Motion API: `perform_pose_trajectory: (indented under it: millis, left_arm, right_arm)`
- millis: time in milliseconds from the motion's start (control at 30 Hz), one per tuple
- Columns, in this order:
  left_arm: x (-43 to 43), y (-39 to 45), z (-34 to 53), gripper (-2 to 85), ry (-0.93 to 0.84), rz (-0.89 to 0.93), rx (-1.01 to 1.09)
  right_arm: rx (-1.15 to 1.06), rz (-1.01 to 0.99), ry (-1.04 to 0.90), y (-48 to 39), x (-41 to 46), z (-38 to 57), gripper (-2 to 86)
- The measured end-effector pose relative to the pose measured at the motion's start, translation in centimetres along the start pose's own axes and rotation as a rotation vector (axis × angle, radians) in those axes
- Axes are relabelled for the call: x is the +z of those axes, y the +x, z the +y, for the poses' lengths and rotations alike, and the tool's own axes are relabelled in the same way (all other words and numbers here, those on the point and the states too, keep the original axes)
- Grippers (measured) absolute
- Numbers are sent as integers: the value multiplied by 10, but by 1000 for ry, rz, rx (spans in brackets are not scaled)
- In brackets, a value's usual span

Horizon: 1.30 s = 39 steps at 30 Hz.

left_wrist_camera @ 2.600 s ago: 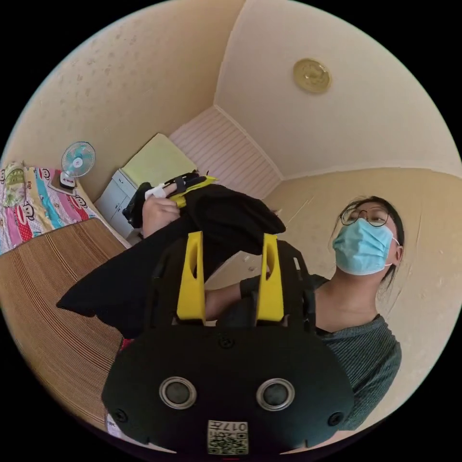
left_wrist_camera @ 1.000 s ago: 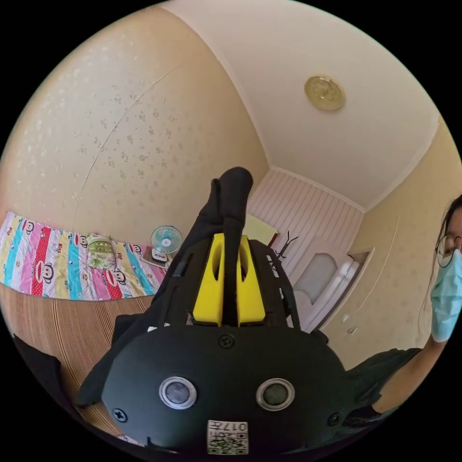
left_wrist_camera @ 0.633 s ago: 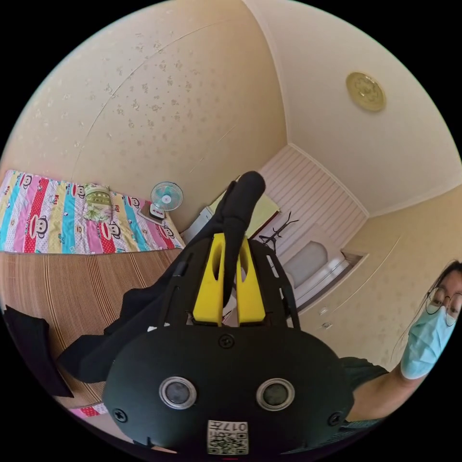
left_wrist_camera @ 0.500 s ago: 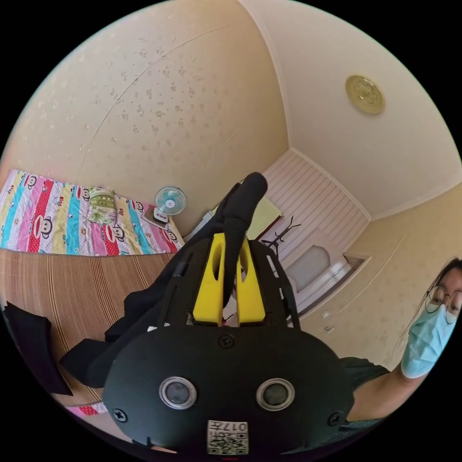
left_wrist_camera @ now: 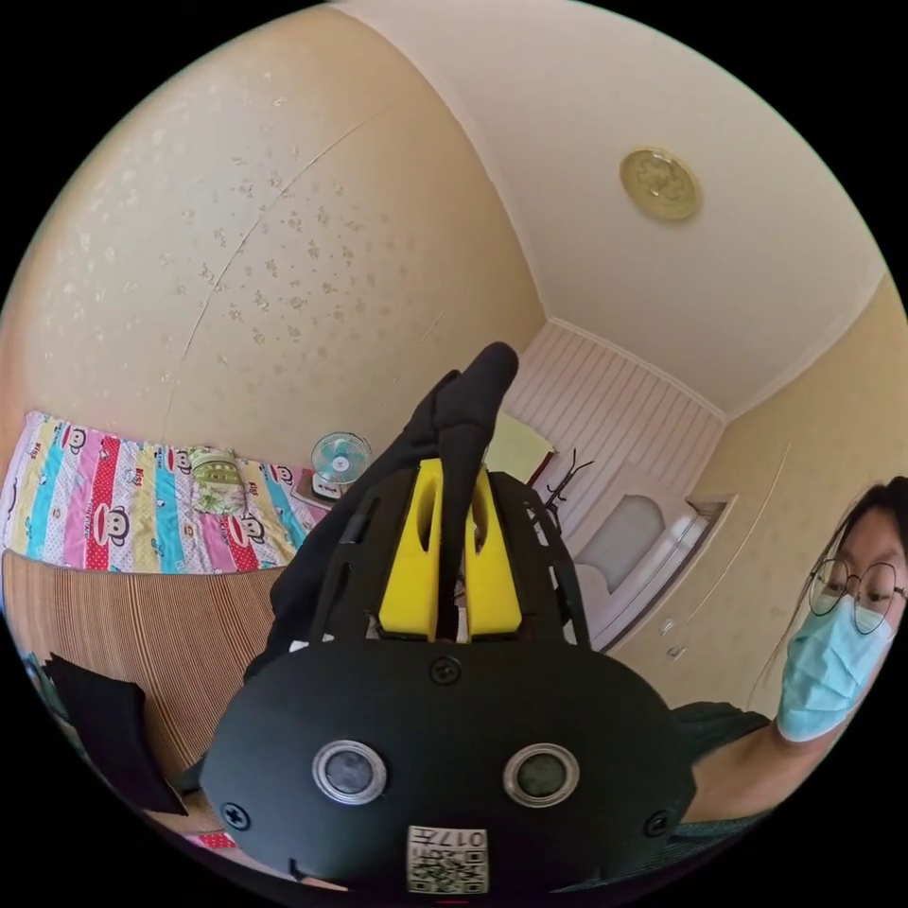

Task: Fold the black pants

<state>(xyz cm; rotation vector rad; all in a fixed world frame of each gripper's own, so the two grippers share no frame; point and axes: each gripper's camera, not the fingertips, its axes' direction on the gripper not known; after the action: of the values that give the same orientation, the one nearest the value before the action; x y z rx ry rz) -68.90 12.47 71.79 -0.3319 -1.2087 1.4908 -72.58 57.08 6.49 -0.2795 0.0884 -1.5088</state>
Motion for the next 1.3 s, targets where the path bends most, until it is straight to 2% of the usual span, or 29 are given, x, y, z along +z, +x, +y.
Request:
perform_pose_trajectory:
  millis: [100,167,200,233,267,300,467,533,600,733,833,967,1133,1300]
  left_arm:
    - [-19,33,-6,22,14,29,58]
    - [-31,52,-8,23,19,51,102]
    - [-40,63,-9,24,24,65,128]
    - [-51,72,-9,25,32,73,151]
    - [-57,76,-8,25,38,74,163]
    - [-70,83,-8,27,50,74,190]
    - [-121,104,-7,32,99,106,304]
    - [-149,103,-10,37,124,124,310]
    - [-168,98,-15,40,118,149,319]
    - [-200,93,-28,40,-40,193,543]
    - [-222,77,-29,36,-51,72,469]
    - [-242,75,-6,34,46,-153,397]
    - [-253,106,25,34,305,-351,438]
    - [-240,94,-27,36,346,-383,480]
  right_arm:
    - [-150,212,-188,-24,23,12,180]
    - [-319,569,-274,-40,51,8,158]
    - [-324,679,-258,-40,55,4,149]
    - [-288,857,-154,-36,55,-8,135]
    - [-262,893,-59,-30,47,-22,125]
    - [-255,857,-33,-26,42,-29,120]
    - [-179,406,-22,31,7,-97,37]
    - [-81,320,22,49,-10,-116,30]
    - [-35,310,79,54,-30,-131,27]
    - [-87,435,172,33,-67,-155,26]
    - [-101,351,251,32,-102,-167,27]
    - [-192,273,166,30,-135,-177,30]
    - [-163,316,135,36,-162,-182,31]
    - [-82,311,175,84,-175,-214,33]
